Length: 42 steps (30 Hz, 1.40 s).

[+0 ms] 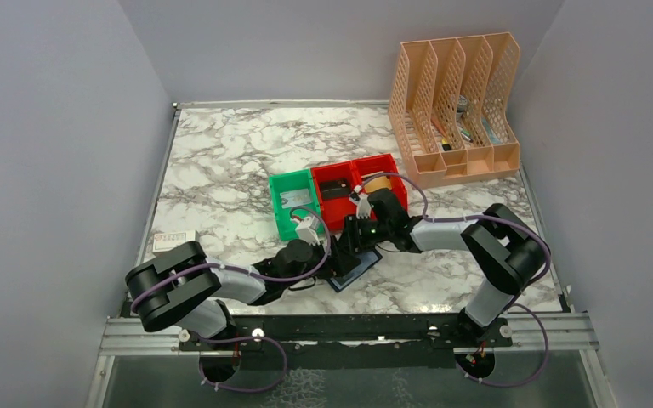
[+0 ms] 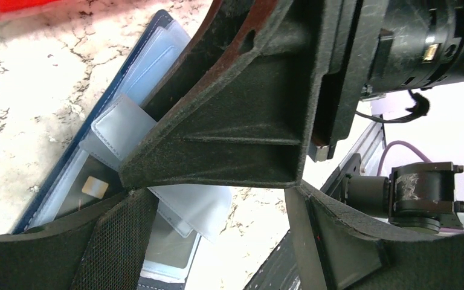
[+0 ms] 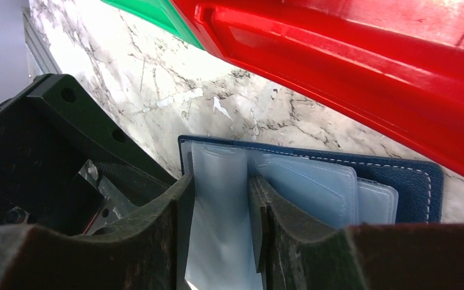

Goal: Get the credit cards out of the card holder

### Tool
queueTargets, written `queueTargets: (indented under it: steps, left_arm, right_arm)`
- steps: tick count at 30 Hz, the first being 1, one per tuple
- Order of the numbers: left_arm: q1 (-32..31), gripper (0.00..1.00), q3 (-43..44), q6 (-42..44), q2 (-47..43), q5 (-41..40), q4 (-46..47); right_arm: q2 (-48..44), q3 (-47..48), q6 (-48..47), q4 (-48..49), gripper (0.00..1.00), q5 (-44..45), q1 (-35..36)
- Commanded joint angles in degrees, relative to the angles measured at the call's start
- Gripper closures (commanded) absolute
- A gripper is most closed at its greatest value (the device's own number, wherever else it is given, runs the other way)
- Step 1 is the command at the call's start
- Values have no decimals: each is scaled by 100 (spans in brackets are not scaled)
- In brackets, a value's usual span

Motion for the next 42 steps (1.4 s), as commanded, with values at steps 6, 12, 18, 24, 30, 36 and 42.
queueTargets:
  steps: [6,12,18,24,30,36,42]
  left_arm:
    - [26,22,27,133,-123,43,849]
    - [28,22,238,293,-48,203,850]
    - [28,22,684,370,423,507,924]
    - [28,22,1082,294,999,684,990]
    - [28,24,1397,-61,1972,807,1034]
    - [19,25,1216,33,1479,867,1194]
    - [11,24,1099,496,-137,601,-16]
  right_arm:
    - [-331,-315,99,-291,55,-614,-120]
    - [-792,-325,191,-438,36,-672,-312]
    - [-1279,-324,60,-1128,28,189,-544]
    - [-1755,-448,-259,-1690,26,972,-1152]
    - [-1862,-384,-594,-2000,26,1107,-1412]
    - [-2199,-303,-792,-2077,28,1140,-1412]
    - [-2327,-229,-1071,-1992,36,509,-1417]
